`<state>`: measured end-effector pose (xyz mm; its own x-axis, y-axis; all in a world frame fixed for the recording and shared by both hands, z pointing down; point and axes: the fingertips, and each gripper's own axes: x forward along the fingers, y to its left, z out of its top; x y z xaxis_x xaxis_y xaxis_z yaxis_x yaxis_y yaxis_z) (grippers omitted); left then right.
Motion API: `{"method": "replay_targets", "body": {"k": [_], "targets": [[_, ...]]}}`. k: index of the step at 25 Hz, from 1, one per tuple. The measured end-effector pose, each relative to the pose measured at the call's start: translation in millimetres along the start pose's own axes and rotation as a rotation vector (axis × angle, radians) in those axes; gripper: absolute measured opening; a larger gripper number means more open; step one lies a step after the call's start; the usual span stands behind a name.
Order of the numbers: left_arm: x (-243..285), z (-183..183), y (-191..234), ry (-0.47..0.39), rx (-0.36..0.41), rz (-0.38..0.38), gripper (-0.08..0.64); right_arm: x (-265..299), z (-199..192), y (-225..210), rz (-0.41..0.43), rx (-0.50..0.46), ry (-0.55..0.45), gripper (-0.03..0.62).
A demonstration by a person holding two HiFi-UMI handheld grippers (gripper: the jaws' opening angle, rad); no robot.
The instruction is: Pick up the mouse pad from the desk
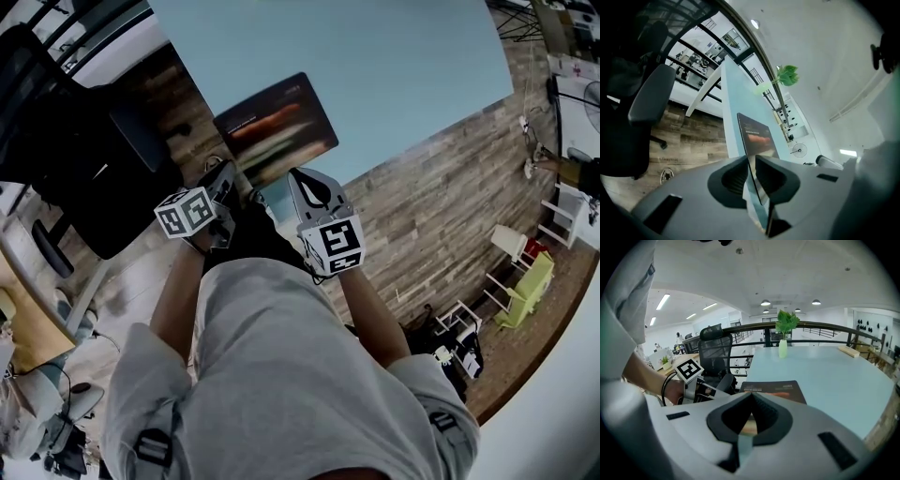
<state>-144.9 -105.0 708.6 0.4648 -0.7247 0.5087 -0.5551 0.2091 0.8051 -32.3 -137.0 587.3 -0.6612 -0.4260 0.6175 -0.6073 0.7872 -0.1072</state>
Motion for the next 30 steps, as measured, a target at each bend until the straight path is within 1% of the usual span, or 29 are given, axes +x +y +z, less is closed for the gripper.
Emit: {"method": "replay_targets", "body": {"k": [3,6,8,11,16,22,30], "targets": [[7,-1,-5,0.014,-0.033,-0.044,0.071,1,-2,0,-0.007,0.006,0.006,0.005],[11,-3,0,0.029,-0.073,-0.055,0.085,3,0,-2,-0.019,0.012,0.006,0.005],[13,-3,-4,0.036,-0.094,-0.079,0.097,3,1,-4,-0.028,0.015,0.005,0.005],[20,-8,-9,0.067,-0.107,-0.103,0.107,2,0,-9,-0.041,0.025,0.008,0.005],[23,-8,-8,0.097,-0.095,-0.093,0.110,3,-1,-12,-0.057,0.042,0.012,0.005],[28,-12,-8,0.150,-0.075,-0.063,0.084,5,1,-16,-0.074,0.057,0.007,0.005],[27,-12,-4,0.192,-0.041,-0.022,0.051,7,4,-17,-0.091,0.071,0.000,0.005]]}}
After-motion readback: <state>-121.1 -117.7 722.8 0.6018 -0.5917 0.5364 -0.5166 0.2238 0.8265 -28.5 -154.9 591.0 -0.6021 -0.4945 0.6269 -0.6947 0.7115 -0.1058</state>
